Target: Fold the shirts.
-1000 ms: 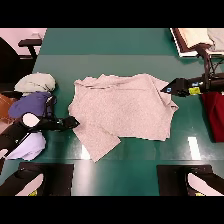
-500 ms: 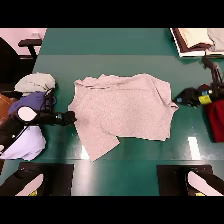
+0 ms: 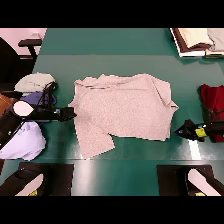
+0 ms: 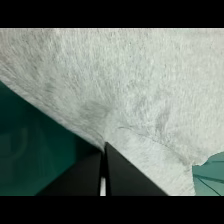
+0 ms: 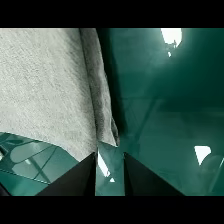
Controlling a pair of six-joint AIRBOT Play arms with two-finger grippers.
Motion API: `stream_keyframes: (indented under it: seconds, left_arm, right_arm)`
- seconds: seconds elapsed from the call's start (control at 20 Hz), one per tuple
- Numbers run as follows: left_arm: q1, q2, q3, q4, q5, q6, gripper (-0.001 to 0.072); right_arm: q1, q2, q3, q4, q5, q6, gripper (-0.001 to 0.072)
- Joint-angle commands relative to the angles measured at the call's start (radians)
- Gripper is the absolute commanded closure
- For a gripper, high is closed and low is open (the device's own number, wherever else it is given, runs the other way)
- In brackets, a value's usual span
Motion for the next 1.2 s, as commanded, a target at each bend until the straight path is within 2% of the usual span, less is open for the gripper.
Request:
stream_keyframes:
  seconds: [0.0, 0.35, 0.65, 0.75, 1.15]
  left_arm:
    - [0.0, 0.001, 0.003, -0.005, -0.001, 0.002, 0.0687]
    - [0.0, 0.001, 0.003, -0.008, -0.011, 0.002, 0.0687]
    - [0.0, 0.001, 0.003, -0.008, -0.02, 0.003, 0.0687]
    - [0.0, 0.001, 0.003, -0.008, -0.021, 0.003, 0.0687]
    - [0.0, 0.001, 0.003, -0.008, -0.045, 0.003, 0.0687]
  right_arm:
    - [-0.005, -0.048, -0.064, 0.051, -0.04, -0.029, 0.0517]
    - [0.12, -0.108, -0.065, 0.045, -0.091, -0.029, 0.0518]
    - [0.134, -0.031, -0.064, 0.042, -0.149, -0.025, 0.0523]
    - [0.134, -0.006, -0.065, 0.043, -0.154, -0.025, 0.0672]
    - [0.134, -0.087, -0.064, 0.053, -0.13, -0.026, 0.0672]
